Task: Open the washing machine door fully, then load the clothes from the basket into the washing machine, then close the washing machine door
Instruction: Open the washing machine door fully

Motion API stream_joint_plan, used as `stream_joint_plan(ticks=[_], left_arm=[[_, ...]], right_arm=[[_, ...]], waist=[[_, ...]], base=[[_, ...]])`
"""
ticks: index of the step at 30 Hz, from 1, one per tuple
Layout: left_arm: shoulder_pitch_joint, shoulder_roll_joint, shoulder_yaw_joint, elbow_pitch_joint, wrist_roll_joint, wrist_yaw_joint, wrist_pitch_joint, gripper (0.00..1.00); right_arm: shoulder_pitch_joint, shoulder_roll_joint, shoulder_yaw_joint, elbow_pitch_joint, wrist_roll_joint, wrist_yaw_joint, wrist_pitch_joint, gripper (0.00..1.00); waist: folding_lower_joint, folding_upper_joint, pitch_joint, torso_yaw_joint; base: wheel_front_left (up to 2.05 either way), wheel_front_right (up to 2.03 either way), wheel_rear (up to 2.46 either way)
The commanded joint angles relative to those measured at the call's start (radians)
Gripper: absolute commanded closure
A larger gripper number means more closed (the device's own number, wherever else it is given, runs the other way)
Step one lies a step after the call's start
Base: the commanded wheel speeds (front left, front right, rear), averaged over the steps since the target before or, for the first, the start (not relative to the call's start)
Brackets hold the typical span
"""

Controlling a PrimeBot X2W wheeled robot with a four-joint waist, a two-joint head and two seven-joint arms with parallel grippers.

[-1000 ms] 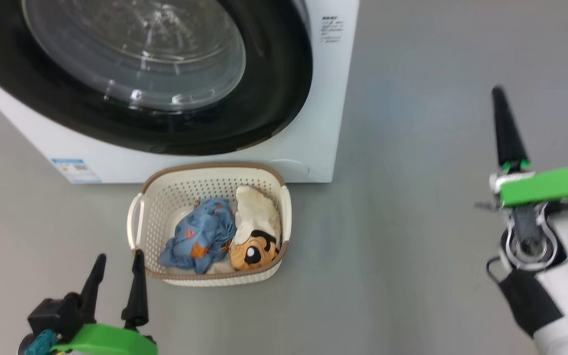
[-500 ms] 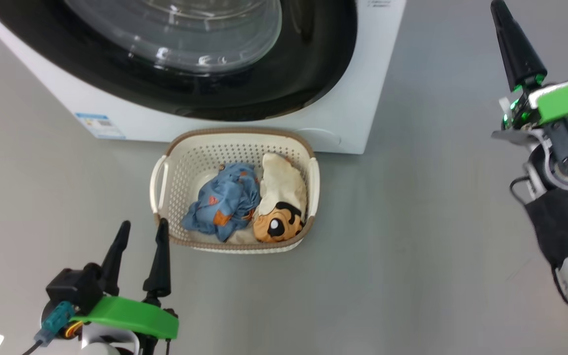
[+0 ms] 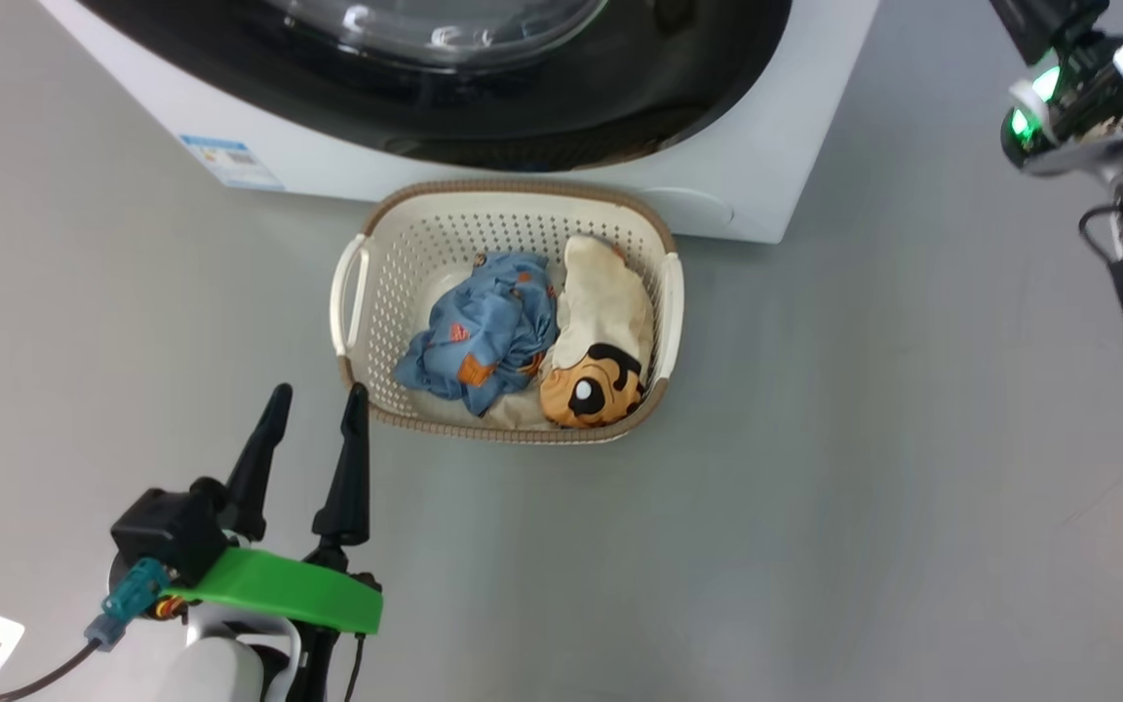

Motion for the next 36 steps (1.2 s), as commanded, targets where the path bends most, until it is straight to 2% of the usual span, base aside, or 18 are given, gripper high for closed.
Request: stream_joint_plan(ticks=[1,11,22,36], left_arm=[[-0.023,0.020,0.027,-0.030,-0.008,-0.002,-0.006,0.00],[-0.056,0.012,-0.003,-0.054,-0.011,-0.002,-0.006,0.00],[-0.094,0.003,-0.024,-0.083,-0.019,-0.002,-0.006,0.00],[-0.118,-0.003,-0.020,-0.077,-0.025,-0.002,-0.006,0.00]], right_arm=[[-0.024,0.007,0.000,-0.017,0.007,0.002,0.017,1.00],[-0.169,0.017,0.005,0.069,-0.037,0.002,0.116,1.00],[-0.286,0.032,0.016,0.127,-0.102,0.002,0.127,1.00],[-0.300,0.046,0.065,0.125,-0.146,0.002,0.192,1.00]], waist=[[0.0000,-0.0001,0.024,0.017],[0.0000,-0.0001,0.096,0.053],[0.0000,-0.0001,0.168,0.090],[0.0000,-0.0001,0.180,0.096]], base=[[0.00,0.00,0.00],[0.00,0.00,0.00],[0.00,0.00,0.00],[0.00,0.00,0.00]])
